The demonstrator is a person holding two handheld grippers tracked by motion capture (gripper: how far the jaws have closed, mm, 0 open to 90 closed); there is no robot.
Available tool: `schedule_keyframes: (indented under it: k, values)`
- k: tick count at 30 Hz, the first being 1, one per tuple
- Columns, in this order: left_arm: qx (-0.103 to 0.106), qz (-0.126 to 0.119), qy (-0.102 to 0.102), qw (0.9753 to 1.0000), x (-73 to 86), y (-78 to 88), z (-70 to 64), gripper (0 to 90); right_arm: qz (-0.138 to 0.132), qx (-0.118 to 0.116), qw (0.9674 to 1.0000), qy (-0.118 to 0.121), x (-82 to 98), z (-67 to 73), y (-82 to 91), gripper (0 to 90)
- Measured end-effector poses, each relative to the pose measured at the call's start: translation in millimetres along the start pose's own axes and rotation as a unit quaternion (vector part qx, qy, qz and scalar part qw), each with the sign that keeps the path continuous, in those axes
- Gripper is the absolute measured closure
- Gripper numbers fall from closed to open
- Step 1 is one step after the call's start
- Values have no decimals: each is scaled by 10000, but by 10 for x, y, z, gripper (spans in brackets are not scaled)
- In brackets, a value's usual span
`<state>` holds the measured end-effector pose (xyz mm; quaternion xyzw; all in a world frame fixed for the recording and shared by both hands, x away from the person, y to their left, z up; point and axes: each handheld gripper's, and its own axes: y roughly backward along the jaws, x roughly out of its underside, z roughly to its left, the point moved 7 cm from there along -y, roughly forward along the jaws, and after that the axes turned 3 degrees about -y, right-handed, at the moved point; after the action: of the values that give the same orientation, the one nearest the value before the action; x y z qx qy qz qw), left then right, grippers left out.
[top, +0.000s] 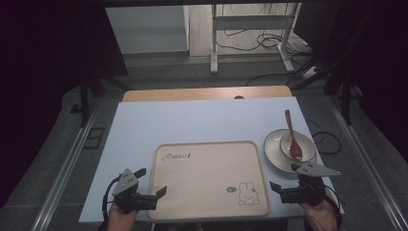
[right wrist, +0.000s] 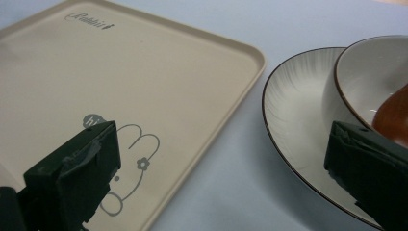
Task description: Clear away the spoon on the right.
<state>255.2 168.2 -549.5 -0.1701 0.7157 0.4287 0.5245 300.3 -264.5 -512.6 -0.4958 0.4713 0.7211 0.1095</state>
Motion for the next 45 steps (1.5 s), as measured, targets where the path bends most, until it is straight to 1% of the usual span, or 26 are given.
schedule_keyframes:
  k: [3,6,8,9,11,16,18,21,22,24,27,30,35,38,41,42,45]
  values:
    - [8,-27,24,10000,-2,6,6,0,42,-3,10000,-27,24,-19,-18,0]
    - [63,-58,25,10000,-7,10,-4,0,58,58,10000,6,37,-35,-25,0]
    - [79,-59,21,9999,-8,9,-8,0,57,56,10000,7,36,-34,-26,0]
    - [119,-70,26,9999,-9,7,-12,0,81,43,10000,28,44,-32,-36,0]
    - [127,-67,35,9999,-8,6,-12,0,134,49,9999,51,56,-32,-48,0]
    - [230,-128,178,9995,-9,12,0,0,186,29,9998,110,66,-22,-66,0]
    - [195,-114,147,9996,-5,14,3,0,234,19,9996,146,77,-14,-78,0]
    - [195,-69,95,9997,1,9,-7,0,259,-5,9995,189,80,-2,-87,0]
    - [181,-39,48,9998,5,4,-17,0,263,21,9993,251,74,9,-89,0]
    - [172,-9,-41,9998,9,-3,-35,0,261,35,9992,298,69,18,-88,0]
    - [146,18,-90,9999,14,-9,-45,0,238,100,9991,350,57,13,-79,0]
    - [130,11,-116,9998,12,-7,-48,0,204,135,9991,344,45,1,-68,0]
    - [141,-44,-109,9998,3,-2,-51,0,140,197,9991,348,14,-29,-46,0]
    - [231,-157,15,9996,-18,10,-47,0,110,257,9989,375,-12,-48,-37,0]
    - [272,-174,49,9995,-21,9,-48,0,94,273,9989,374,-25,-59,-34,0]
    - [293,-171,43,9994,-23,5,-53,0,96,252,9991,319,-35,-71,-34,0]
    - [315,-167,28,9994,-24,1,-61,0,109,262,9991,312,-41,-84,-34,0]
